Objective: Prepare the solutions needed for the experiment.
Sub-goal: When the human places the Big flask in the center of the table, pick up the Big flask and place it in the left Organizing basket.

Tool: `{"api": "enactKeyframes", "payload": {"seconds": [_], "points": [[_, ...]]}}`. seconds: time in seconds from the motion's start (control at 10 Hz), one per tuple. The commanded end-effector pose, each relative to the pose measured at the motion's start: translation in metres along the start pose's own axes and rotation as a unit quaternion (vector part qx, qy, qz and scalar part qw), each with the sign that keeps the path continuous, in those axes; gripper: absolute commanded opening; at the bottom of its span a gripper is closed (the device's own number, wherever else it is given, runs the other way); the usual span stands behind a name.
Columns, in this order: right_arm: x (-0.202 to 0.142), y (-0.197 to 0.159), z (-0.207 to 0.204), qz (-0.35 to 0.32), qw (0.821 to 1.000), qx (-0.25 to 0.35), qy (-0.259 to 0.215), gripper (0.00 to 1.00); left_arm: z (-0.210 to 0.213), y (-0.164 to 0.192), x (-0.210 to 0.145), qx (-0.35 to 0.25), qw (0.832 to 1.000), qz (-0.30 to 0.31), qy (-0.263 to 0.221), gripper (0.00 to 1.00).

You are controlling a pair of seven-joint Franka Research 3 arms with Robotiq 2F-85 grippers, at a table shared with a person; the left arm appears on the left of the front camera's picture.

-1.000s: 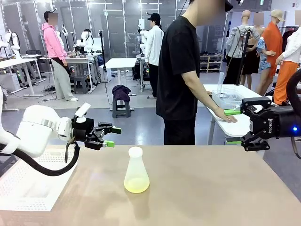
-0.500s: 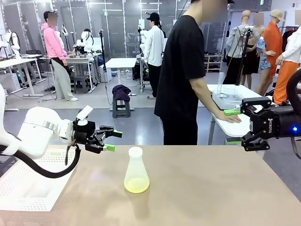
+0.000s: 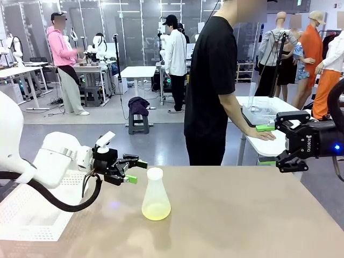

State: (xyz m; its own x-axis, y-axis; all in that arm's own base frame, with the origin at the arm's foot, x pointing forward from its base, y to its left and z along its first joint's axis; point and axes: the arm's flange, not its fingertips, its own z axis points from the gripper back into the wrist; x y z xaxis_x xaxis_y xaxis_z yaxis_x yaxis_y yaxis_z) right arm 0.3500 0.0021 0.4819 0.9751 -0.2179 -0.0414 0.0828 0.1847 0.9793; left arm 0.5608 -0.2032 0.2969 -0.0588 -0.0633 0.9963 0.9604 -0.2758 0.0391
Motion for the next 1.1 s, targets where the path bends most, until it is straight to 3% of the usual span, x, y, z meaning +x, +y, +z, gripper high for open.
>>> {"api": "enactKeyframes", "payload": {"seconds": [0.0, 0.3, 1.0], "points": [[0.001, 0.002, -0.001, -0.007, 1.0, 0.005, -0.004, 0.92, -0.006, 0.011, -0.004, -0.021, 1.0, 0.017, -0.014, 1.0], [0.001, 0.002, -0.001, -0.007, 1.0, 0.005, -0.004, 0.92, -0.019, 0.023, -0.011, -0.019, 0.999, 0.032, -0.015, 1.0], [0.001, 0.002, -0.001, -0.007, 1.0, 0.005, -0.004, 0.92, -0.051, 0.028, -0.022, -0.076, 0.996, 0.042, -0.029, 1.0]]}}
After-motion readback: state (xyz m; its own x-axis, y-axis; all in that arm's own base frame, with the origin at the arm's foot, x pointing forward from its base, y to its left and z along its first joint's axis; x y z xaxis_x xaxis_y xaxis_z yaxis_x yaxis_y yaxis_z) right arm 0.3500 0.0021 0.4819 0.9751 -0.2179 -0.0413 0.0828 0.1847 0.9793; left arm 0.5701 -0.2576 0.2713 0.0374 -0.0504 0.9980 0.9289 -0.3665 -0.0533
